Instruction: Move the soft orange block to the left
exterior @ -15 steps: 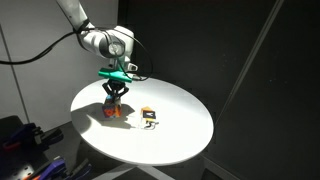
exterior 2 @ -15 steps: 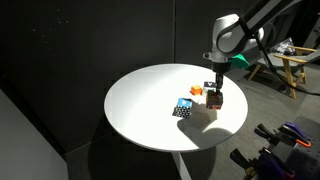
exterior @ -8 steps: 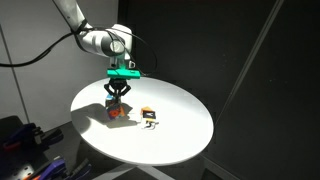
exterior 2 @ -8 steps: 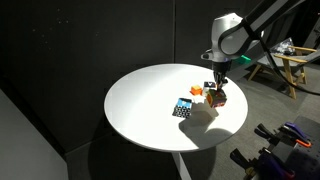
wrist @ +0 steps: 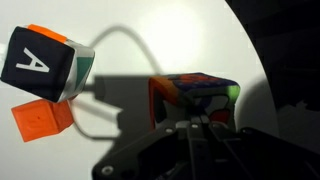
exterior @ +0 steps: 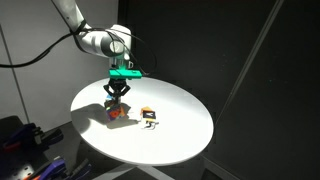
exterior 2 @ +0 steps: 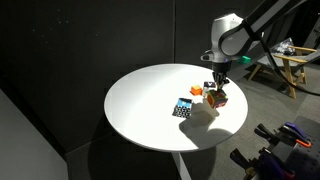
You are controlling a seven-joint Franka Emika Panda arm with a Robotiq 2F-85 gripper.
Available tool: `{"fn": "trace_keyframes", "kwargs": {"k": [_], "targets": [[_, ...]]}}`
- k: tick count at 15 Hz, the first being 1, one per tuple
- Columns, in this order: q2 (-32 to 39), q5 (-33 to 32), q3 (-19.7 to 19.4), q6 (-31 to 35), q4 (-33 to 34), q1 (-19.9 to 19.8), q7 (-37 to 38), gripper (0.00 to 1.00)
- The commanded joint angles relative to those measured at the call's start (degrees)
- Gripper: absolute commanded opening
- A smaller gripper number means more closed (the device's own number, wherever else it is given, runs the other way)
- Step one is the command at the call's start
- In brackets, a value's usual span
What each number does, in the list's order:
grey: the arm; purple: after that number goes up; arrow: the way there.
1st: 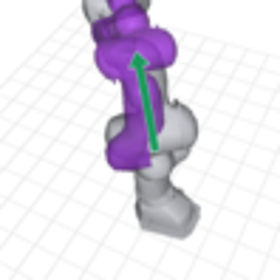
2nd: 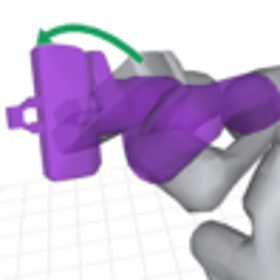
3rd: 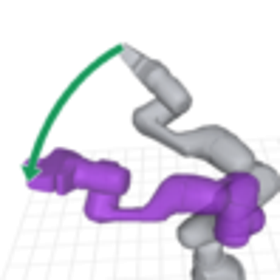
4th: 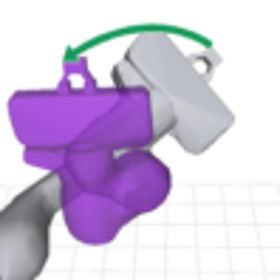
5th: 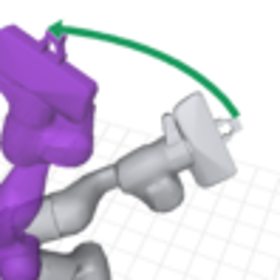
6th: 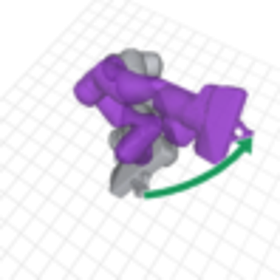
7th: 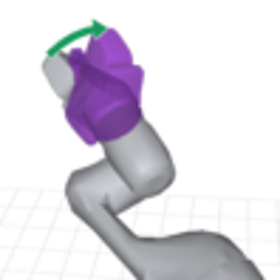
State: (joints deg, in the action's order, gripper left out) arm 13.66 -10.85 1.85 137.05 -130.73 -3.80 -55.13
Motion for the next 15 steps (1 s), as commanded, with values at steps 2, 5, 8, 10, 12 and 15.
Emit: {"fn": "trace_keyframes", "kwargs": {"k": [2, 5, 8, 10, 12, 15], "targets": [[1.1, -1.7, -0.2, 0.9, 0.0, 0.4, -0.5, 0.01], [2.5, -2.0, -0.2, 1.2, 0.4, 0.4, -0.1, 0.01], [3.4, -2.0, -0.2, 1.7, 0.6, 0.4, 0.0, 0.01], [3.9, -2.0, -0.1, 1.8, 0.7, 0.4, 0.1, 0.01], [4.1, -2.0, -0.1, 1.8, 0.8, 0.4, 0.1, 0.01], [4.5, -2.0, -0.1, 1.9, 0.9, 0.4, 0.4, 0.01]]}}
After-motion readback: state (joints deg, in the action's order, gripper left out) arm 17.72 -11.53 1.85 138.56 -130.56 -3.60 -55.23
